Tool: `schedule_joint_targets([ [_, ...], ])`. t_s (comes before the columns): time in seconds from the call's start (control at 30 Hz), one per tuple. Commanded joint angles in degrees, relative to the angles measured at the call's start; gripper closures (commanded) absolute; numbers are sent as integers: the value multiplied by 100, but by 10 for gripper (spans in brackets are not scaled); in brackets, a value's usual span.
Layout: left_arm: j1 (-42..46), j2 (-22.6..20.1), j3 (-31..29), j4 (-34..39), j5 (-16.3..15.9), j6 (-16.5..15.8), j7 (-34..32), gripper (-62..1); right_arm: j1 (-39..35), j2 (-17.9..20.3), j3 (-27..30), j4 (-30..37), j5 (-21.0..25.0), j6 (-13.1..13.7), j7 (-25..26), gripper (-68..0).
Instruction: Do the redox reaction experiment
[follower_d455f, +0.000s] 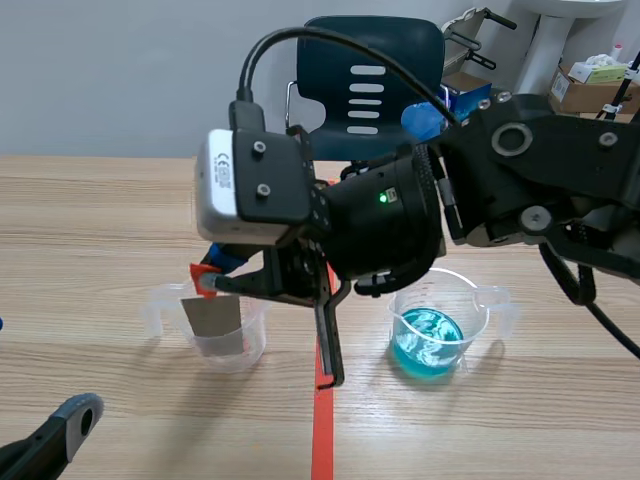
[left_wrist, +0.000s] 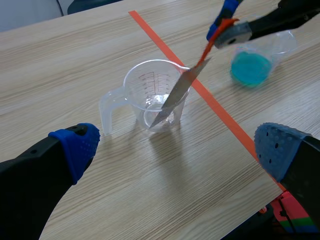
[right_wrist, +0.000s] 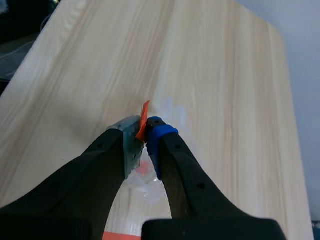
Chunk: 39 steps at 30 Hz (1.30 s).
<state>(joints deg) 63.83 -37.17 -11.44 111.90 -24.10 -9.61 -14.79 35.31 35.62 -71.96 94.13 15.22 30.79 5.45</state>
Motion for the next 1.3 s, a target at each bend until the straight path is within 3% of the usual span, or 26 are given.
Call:
schedule_joint_targets([
  [0.0, 26, 31, -17, 105, -31, -11, -79, -623, 127, 57, 83, 90, 155, 0, 59, -10],
  [0.2, 26, 31, -17, 105, -31, -11, -76, -623, 238, 170, 83, 90, 686, -278, 68, -10],
  [0.8, 26, 31, -17, 105, -31, -11, -79, -623, 568, 328, 83, 87, 2122, -599, 42, -10],
  [1.03, 26, 31, -17, 105, -31, -11, -79, -623, 634, 341, 81, -20, 2660, -597, -28, -10],
  [1.27, 26, 31, -17, 105, -31, -11, -79, -623, 859, 586, 81, -22, 3394, -595, -87, -10],
])
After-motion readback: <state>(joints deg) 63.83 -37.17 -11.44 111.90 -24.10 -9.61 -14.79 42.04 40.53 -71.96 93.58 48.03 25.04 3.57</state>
